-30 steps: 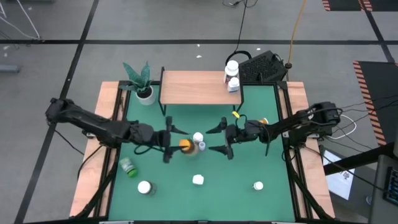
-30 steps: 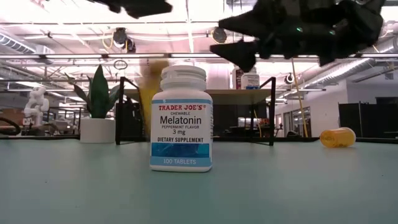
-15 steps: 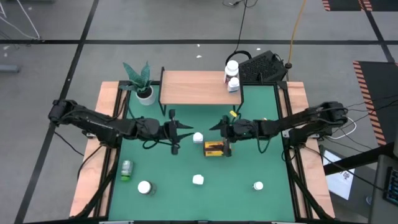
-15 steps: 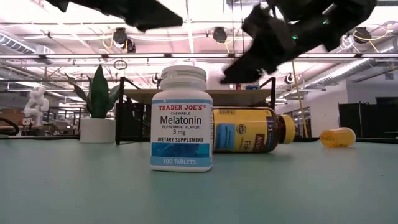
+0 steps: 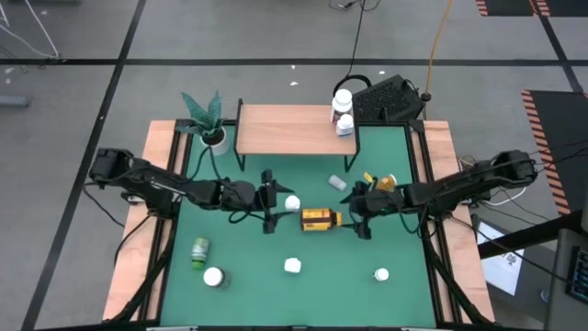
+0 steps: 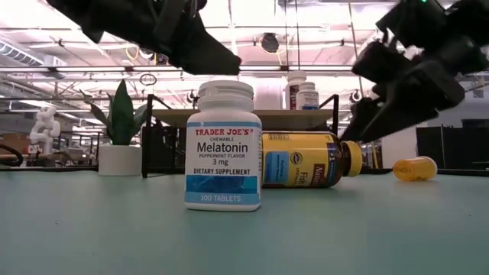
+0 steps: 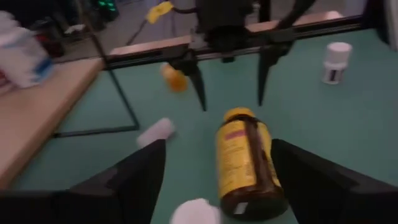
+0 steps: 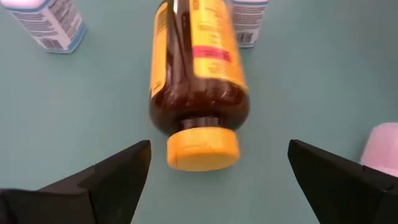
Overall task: Pick and place medicine bottles onto shelf by color
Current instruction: Put the yellow medicine bottle on the shelf
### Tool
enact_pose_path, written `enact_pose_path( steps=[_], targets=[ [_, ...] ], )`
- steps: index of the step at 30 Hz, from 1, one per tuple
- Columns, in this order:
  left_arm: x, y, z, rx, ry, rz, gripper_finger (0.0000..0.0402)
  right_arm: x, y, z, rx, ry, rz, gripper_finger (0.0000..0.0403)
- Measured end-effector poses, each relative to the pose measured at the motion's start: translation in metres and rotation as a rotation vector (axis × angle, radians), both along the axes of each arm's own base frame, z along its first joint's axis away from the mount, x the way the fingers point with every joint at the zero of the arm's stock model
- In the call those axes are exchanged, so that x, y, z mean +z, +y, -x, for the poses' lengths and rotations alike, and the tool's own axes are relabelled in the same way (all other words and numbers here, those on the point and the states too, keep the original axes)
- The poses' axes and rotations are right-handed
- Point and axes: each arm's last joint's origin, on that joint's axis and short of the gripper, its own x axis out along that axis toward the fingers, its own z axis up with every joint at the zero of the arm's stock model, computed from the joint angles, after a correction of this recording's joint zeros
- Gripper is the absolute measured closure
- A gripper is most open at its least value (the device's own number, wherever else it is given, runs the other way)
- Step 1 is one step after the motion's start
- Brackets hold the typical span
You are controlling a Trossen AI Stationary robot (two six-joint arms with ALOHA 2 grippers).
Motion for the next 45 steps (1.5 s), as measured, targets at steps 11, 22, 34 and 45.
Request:
enact_pose_path(
  steps=[11, 22, 34, 45],
  targets=[
    [-0.018, 0.007, -0.031, -0.017, 0.07, -0.022, 0.0101, -0.027, 0.0, 0.026, 0.024, -0.245, -0.053, 0.0065],
    [-0.03, 0.006, -0.039, -0.086, 0.118, -0.038, 0.0107, -0.034, 0.005, 0.018, 0.06, -0.247, 0.024, 0.0089],
    [-0.03, 0.006, -0.039, -0.089, 0.126, -0.046, 0.0108, -0.046, 0.007, 0.001, 0.032, -0.201, 0.077, 0.009],
    [-0.031, 0.006, -0.038, -0.097, 0.14, -0.064, 0.0108, -0.046, 0.007, 0.0, 0.037, -0.178, 0.077, 0.0203]
  ],
)
